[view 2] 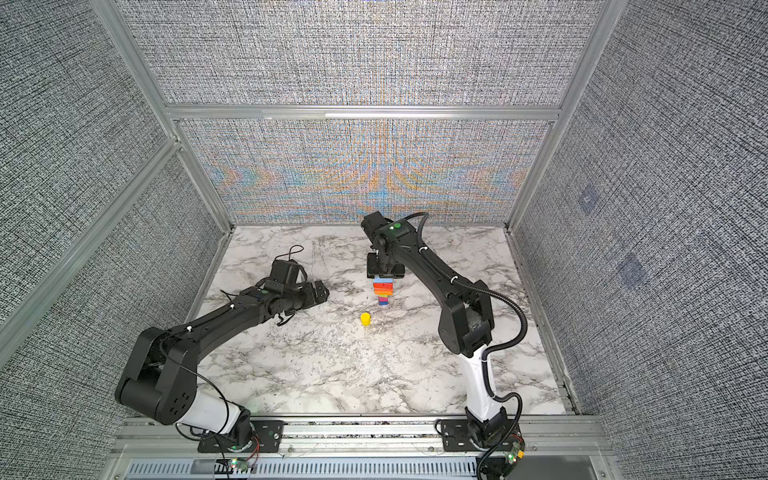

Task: Build the wood block tower
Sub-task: 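Lower the light blue block onto the red brick and open the right gripper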

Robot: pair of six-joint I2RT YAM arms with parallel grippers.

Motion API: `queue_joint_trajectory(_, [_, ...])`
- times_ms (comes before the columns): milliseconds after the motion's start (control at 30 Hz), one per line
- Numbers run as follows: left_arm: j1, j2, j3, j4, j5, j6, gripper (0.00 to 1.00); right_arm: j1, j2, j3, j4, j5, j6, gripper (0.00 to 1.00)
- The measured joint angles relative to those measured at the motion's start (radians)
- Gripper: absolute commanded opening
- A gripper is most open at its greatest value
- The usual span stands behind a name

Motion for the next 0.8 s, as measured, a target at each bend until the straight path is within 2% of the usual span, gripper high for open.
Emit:
queue_joint_trajectory(533, [0.0, -0.008, -0.007, 0.007, 0.018, 0.005, 0.98, 0.0, -0.005, 0.0, -0.002, 0.008, -0.005, 0.76])
queue_joint_trajectory(800, [-0.002, -0.023, 0.011, -0.022, 0.04, 0.027, 0.93, -0.003, -0.114, -0.071, 0.024, 0.034, -0.019, 0.79])
